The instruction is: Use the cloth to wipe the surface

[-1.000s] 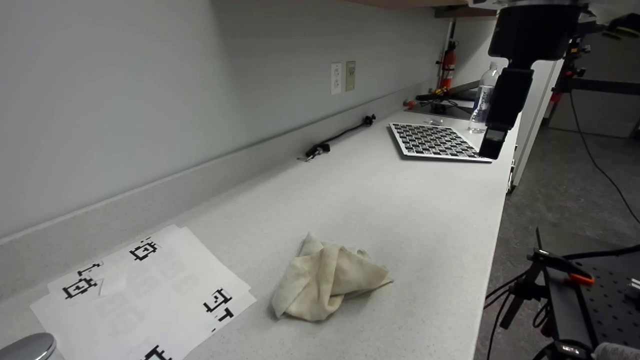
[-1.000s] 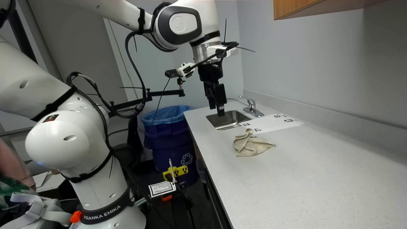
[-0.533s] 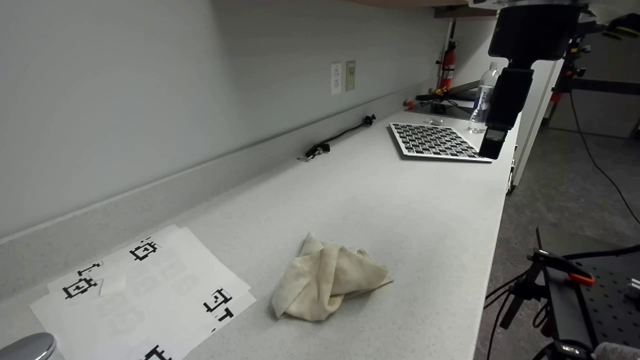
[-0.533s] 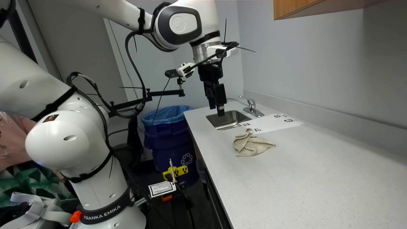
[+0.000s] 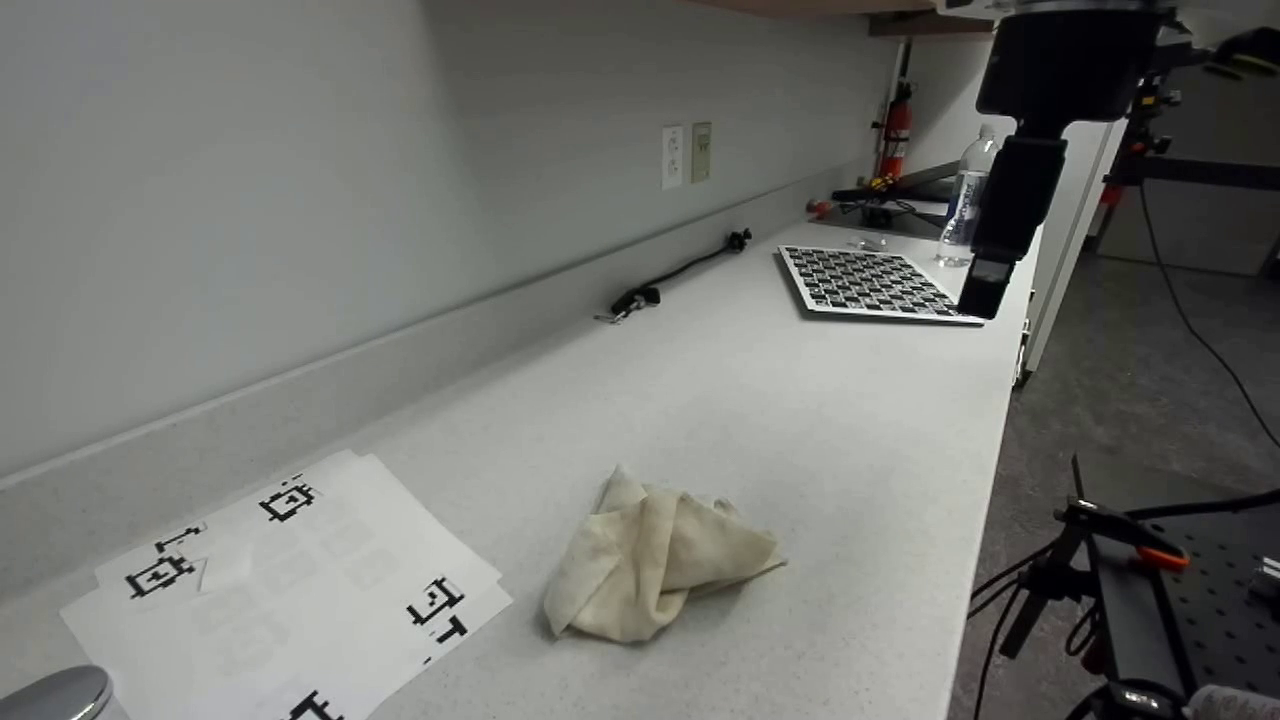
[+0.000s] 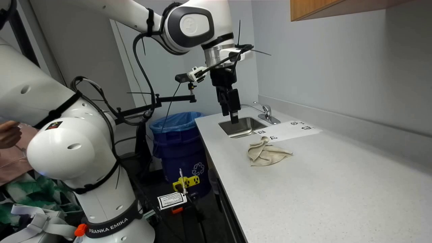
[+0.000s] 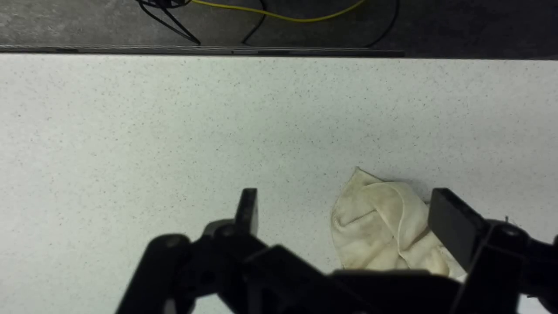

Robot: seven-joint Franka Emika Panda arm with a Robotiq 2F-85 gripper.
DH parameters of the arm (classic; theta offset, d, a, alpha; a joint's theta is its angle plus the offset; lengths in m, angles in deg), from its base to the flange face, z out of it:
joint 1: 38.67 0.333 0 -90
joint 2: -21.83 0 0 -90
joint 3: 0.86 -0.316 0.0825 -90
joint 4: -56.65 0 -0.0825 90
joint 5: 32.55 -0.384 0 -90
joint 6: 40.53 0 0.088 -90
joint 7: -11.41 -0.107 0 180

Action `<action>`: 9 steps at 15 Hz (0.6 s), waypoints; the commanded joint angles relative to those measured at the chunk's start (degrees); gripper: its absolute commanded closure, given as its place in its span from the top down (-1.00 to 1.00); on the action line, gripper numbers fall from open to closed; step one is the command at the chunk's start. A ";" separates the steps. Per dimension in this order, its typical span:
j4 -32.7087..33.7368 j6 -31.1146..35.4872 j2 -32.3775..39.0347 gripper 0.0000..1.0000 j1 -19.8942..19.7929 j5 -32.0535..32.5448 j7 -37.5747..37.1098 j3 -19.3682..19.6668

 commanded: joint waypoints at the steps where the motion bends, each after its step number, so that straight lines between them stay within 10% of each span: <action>1: 0.10 -0.16 0.02 1.00 0.21 0.36 -0.03 0.23; 6: 0.45 -1.26 0.26 1.00 0.56 0.90 2.05 0.68; 9: 14.21 -1.66 13.51 1.00 -2.33 5.03 4.70 2.89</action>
